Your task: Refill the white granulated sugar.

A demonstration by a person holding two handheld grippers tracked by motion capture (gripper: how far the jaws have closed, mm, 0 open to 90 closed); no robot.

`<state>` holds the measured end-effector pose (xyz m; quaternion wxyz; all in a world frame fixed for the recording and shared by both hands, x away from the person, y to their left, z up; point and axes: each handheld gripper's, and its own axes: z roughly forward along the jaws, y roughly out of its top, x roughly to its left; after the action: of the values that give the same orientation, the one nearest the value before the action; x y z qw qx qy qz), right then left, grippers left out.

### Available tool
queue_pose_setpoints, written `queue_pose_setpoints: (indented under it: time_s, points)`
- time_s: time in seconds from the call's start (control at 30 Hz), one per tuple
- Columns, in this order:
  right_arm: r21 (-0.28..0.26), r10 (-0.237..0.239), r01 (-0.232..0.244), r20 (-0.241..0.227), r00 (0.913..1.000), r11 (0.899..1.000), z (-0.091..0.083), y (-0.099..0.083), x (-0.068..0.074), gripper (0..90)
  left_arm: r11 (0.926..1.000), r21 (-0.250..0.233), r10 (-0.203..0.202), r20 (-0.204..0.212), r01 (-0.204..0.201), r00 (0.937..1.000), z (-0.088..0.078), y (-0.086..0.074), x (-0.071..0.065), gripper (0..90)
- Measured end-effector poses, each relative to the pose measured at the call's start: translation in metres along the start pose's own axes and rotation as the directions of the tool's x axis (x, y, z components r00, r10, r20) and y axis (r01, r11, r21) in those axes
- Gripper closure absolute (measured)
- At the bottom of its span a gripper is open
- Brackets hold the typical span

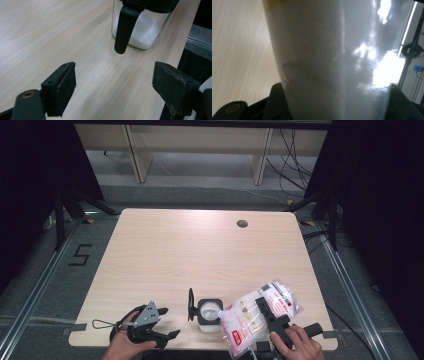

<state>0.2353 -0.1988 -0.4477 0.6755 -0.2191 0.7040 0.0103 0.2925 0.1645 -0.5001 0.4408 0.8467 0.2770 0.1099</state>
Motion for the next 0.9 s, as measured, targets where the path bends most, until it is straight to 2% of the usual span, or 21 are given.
queue_pose_setpoints:
  time_s: [0.1,0.2,0.27,0.3,0.33,0.37,0.57,0.7,0.73,0.77,0.83,0.9]
  points:
    - [0.010,0.002,-0.002,-0.011,0.9999,1.000,-0.0001,0.0000,0.0008,52.3,1.0000,0.003,0.008,-0.003,-0.008,1.0000,0.0002,-0.0001,0.0007,18.6]
    - [-0.007,-0.009,0.009,0.004,0.9999,1.000,0.0004,0.0000,-0.0009,52.4,0.9999,0.009,0.009,-0.004,-0.009,1.0000,0.0000,0.0000,0.0007,18.6]
    - [0.006,-0.004,0.004,-0.012,0.9999,1.000,0.0001,0.0002,0.0001,52.4,1.0000,-0.004,-0.001,0.002,0.001,1.0000,0.0005,-0.0002,-0.0001,18.6]
    - [0.001,-0.006,0.006,-0.005,1.0000,1.000,0.0002,0.0002,-0.0003,52.4,1.0000,-0.008,-0.004,0.005,0.004,1.0000,0.0005,-0.0002,-0.0004,18.6]
    - [-0.007,-0.011,0.011,0.005,0.9999,1.000,0.0003,0.0001,-0.0008,52.4,1.0000,-0.004,0.001,-0.001,-0.001,1.0000,0.0005,-0.0001,0.0001,18.6]
    - [0.005,0.003,-0.003,-0.007,1.0000,1.000,0.0002,0.0000,0.0004,52.5,0.9999,0.010,0.009,-0.004,-0.009,1.0000,-0.0001,0.0002,0.0008,18.6]
    - [0.013,0.001,0.000,-0.010,0.9999,1.000,0.0000,-0.0005,0.0004,52.6,0.9999,0.011,0.010,-0.004,-0.010,0.9999,-0.0001,0.0001,0.0008,18.6]
    - [0.008,0.004,-0.004,-0.008,1.0000,1.000,0.0000,-0.0002,0.0003,52.7,0.9998,-0.014,-0.016,0.011,0.016,0.9998,0.0013,-0.0003,-0.0010,18.6]
    - [0.011,-0.001,0.001,-0.012,0.9999,1.000,0.0001,-0.0001,0.0004,52.7,0.9998,-0.014,-0.015,0.010,0.015,0.9998,0.0011,-0.0003,-0.0011,18.6]
    - [0.010,-0.004,0.005,-0.012,0.9999,1.000,0.0000,0.0000,0.0003,52.7,0.9999,0.006,0.011,-0.003,-0.011,0.9999,0.0000,-0.0002,0.0008,18.6]
    - [-0.001,-0.006,0.006,0.001,1.0000,1.000,0.0001,0.0000,-0.0005,52.8,0.9999,0.009,0.009,-0.004,-0.009,1.0000,-0.0002,0.0001,0.0007,18.6]
    - [0.012,0.001,0.000,-0.011,0.9999,1.000,0.0000,-0.0001,0.0005,52.8,1.0000,0.004,0.009,-0.004,-0.008,1.0000,0.0004,-0.0002,0.0007,18.6]
